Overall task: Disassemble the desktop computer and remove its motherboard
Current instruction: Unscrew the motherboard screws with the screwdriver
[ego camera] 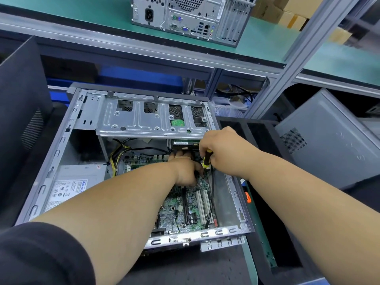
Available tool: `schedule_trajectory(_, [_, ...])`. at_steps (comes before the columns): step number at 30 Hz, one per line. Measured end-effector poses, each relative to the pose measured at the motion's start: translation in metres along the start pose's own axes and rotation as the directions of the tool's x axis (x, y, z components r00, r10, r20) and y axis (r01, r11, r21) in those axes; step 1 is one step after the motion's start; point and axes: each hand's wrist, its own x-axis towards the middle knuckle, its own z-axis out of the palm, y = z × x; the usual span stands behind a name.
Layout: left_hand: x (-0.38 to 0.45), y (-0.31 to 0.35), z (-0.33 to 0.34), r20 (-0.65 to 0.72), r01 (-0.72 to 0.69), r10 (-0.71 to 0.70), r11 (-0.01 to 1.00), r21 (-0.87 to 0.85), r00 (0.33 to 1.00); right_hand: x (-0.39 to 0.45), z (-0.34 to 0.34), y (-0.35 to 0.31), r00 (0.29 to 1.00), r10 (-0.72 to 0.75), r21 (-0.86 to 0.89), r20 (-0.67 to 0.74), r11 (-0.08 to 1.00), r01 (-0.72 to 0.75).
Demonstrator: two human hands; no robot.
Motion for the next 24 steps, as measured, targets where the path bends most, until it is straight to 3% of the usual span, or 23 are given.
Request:
schedule_trajectory(9, [-0.001,0.001,0.0,-0.008,0.005,-0.005,0.999,0.04,1.0,0.002,0.009,-0.002,0.992,0.096,0.074,-0.085,0.993,-0.089])
schedule_trajectory(24, [0.004,-0.002,0.004,-0.003,0.006,-0.006,1.0,0.005,1.0,-0.003,0.0,-0.007,0.992,0.125,0.111,-0.029,0.986,-0.121])
